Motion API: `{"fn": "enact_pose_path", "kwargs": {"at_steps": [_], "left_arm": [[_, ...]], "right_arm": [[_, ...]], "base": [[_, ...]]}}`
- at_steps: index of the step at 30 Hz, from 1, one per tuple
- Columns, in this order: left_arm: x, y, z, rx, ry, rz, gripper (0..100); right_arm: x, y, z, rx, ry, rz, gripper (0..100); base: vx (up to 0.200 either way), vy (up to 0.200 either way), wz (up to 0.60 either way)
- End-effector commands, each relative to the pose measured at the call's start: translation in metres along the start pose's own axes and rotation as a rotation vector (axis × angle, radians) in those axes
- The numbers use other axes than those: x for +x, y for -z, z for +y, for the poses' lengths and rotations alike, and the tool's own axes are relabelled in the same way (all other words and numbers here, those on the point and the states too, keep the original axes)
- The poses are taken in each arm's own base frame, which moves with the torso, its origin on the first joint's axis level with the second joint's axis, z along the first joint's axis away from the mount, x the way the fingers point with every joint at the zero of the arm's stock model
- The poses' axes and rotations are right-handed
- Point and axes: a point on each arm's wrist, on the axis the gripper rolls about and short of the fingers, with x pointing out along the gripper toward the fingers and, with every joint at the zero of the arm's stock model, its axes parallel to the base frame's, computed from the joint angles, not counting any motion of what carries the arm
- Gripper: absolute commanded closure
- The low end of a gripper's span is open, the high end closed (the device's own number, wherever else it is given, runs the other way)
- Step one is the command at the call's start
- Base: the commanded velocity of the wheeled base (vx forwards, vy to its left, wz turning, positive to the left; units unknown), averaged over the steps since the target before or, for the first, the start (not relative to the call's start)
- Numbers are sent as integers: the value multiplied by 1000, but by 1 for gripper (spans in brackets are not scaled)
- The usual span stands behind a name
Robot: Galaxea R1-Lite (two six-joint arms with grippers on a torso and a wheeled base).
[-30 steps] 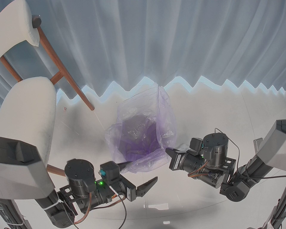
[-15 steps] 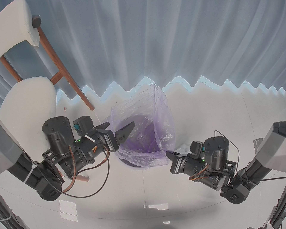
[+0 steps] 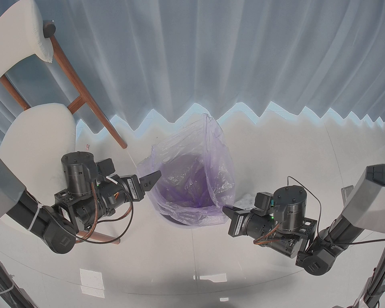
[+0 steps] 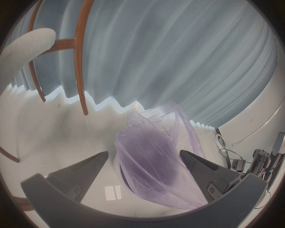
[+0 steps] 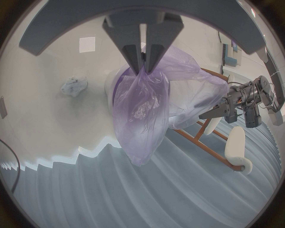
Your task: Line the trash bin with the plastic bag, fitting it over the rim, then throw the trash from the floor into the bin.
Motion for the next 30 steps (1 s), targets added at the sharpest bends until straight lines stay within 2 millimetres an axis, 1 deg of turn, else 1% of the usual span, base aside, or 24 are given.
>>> {"fn": "enact_pose_path", "kwargs": {"at_steps": [1,2,3,4,9,12,15,17,21,25,30], "left_arm": [[11,13,6,-3,-19,40,0],[16,20,9,-3,-25,60,0],[17,22,10,-4,-26,63,0],[17,23,10,-3,-26,62,100],[22,30,13,-1,-35,73,100],[25,41,19,15,-55,112,100],[21,50,22,52,-65,149,100],[22,56,24,92,-64,170,100],[19,57,20,105,-46,139,100],[12,62,19,133,-34,129,100],[1,78,26,205,-51,205,100]], "right_arm": [[1,2,0,-1,1,5,100],[1,2,0,-1,1,7,100],[1,2,0,-1,1,7,100],[1,2,0,-1,1,7,100],[1,2,-1,0,3,7,100],[5,4,-7,4,22,13,100],[7,1,-14,14,42,5,100],[9,1,-19,18,57,6,100],[11,-5,-31,29,84,-7,100],[5,-8,-36,38,45,10,100],[7,8,-38,35,45,76,100]], "base": [[0,0,0],[0,0,0],[0,0,0],[0,0,0],[0,0,0],[0,0,0],[0,0,0],[0,0,0],[0,0,0],[0,0,0],[0,0,0]]}}
